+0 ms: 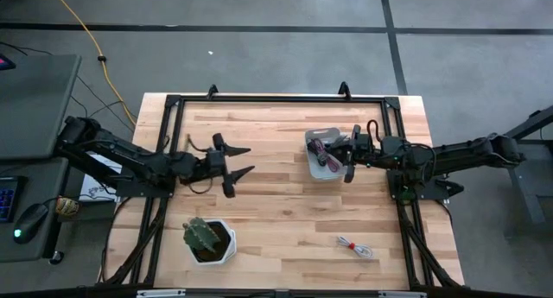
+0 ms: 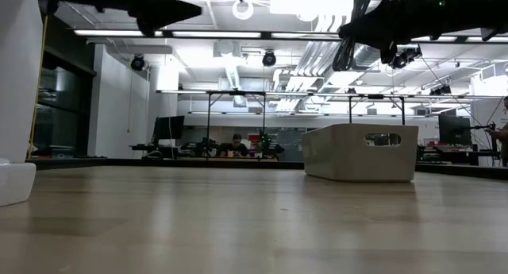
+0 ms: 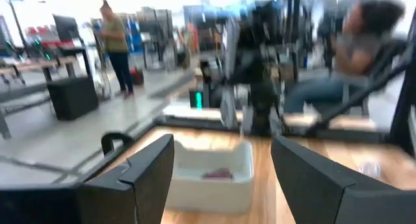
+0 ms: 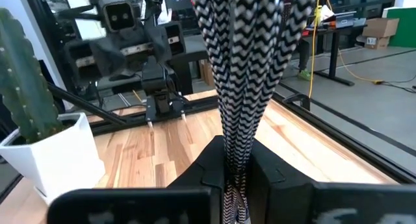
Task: Pick and place USB-C Cables
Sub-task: Put the black and white charger cable into the gray bin
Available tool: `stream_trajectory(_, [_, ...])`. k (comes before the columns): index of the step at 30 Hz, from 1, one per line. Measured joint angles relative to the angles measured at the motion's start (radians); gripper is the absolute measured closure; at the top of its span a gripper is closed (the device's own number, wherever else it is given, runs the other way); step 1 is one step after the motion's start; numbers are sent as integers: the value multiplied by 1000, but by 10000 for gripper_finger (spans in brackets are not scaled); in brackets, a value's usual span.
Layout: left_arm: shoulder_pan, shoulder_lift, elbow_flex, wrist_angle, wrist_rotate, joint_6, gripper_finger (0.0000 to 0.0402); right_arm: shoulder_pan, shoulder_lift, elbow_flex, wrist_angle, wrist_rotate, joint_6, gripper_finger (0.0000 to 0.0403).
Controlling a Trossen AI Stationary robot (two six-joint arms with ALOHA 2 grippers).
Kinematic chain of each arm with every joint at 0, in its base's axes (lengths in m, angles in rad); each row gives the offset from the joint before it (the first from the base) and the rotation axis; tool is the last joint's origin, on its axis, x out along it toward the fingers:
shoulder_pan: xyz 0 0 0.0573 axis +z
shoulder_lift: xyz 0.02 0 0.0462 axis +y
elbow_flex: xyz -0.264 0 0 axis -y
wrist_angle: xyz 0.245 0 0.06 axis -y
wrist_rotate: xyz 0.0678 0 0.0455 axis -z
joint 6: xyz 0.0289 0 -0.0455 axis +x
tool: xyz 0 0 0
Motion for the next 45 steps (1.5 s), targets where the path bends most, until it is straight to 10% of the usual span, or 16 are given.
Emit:
stream_trajectory(12, [32, -313, -267, 185, 67, -46, 163, -3, 1, 0, -34, 17, 68, 389])
stream_trajectory(28, [47, -316, -258, 175, 161, -105, 163, -9, 202, 204, -432, 239, 217, 389])
stream_trajectory(45, [47, -316, -257, 172, 158, -106, 163, -168, 665, 438, -813, -49, 385, 388])
